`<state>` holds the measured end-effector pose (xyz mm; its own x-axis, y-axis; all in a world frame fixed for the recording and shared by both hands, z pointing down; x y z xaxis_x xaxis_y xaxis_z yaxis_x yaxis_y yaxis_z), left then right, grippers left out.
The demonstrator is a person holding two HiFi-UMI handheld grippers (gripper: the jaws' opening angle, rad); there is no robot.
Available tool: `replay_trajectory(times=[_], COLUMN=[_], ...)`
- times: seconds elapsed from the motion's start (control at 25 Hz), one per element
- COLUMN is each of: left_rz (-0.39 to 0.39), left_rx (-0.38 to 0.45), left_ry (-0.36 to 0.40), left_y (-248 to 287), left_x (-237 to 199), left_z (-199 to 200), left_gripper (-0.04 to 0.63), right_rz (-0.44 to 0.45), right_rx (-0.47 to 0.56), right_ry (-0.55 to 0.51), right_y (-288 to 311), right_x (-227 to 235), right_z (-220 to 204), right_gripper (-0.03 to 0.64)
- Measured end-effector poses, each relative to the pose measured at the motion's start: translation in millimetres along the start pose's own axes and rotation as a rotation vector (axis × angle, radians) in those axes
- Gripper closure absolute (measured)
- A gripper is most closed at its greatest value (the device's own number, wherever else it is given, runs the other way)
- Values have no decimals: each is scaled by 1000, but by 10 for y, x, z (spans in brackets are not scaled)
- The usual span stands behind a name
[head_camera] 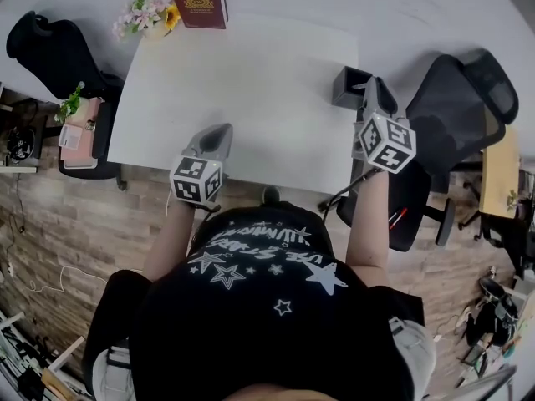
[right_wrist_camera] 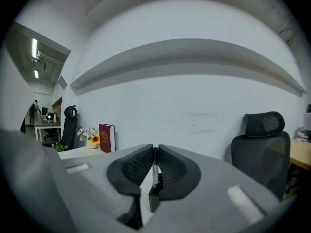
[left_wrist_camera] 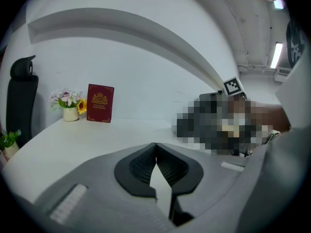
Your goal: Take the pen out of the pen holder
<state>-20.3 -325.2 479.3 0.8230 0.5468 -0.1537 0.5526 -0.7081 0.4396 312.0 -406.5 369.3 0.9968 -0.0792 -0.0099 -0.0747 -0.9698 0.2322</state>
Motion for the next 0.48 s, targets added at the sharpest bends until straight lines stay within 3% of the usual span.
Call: replay_trajectory(times=[0.48], left_rz=[-41], left_rx=[-12], left_ry=[4], left_y=[-788], left_x=[-14], left_z=[-424], left_gripper=[584], right_rz=[-14], right_rx=[-15], right_ry=[20], right_y=[-699], right_x=[-645], right_z=[-207], right_gripper=[580])
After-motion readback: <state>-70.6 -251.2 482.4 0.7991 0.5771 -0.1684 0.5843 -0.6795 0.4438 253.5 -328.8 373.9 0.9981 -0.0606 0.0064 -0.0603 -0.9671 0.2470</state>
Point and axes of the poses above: the fingertips, and each gripper's own axes: y forward along the fingers, x to its right, z out of its top, the point moved 1 cm from there along -y, backward along the fingers, and after that the axes turned 3 degrees about -x, right-handed, at the moved point
